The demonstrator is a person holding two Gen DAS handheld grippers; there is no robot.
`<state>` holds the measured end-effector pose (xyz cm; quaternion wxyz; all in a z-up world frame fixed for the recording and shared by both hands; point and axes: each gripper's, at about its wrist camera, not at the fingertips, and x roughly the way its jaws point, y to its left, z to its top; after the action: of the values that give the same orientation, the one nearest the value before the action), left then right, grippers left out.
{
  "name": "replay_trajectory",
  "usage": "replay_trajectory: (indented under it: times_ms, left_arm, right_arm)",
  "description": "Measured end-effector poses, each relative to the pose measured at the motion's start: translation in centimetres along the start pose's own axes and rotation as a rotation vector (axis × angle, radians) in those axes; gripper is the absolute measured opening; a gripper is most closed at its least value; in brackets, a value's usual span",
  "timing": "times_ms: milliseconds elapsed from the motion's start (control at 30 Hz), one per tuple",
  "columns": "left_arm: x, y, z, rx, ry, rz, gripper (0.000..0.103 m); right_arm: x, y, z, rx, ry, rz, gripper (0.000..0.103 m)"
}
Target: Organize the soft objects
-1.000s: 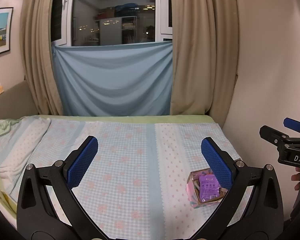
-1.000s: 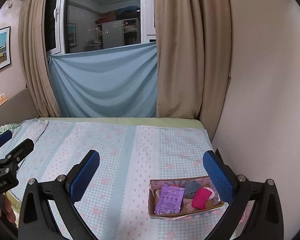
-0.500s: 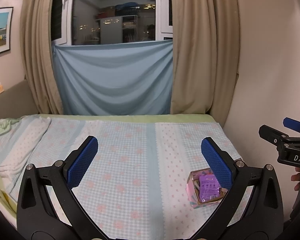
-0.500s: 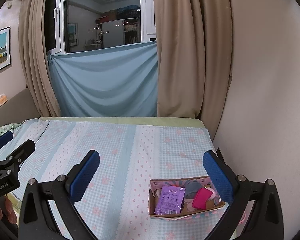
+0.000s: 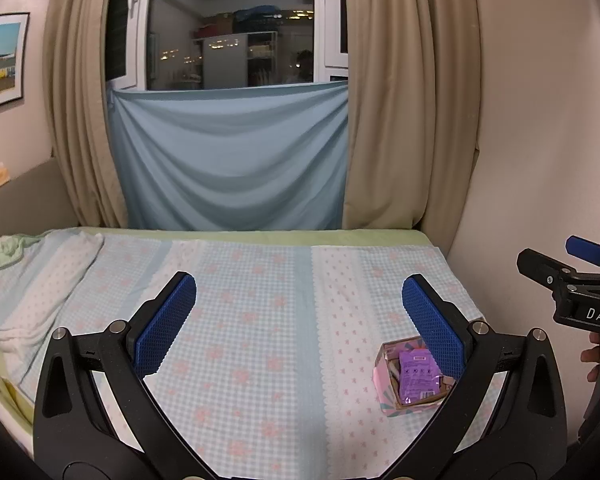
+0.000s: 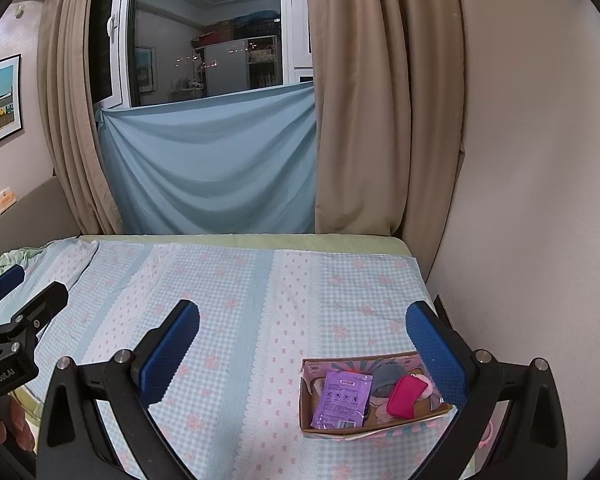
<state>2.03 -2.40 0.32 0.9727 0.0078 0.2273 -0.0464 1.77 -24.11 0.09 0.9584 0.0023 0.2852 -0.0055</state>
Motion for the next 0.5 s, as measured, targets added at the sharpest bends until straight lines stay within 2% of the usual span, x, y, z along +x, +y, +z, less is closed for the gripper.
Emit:
replay_trajectory:
  times_ms: [500]
  left_arm:
    - [-0.15, -0.44, -0.43, 0.018, -0.005, 0.009, 0.103]
  right_arm:
    - [-0.27, 0.67, -0.25, 0.031, -0.005, -0.029, 0.103]
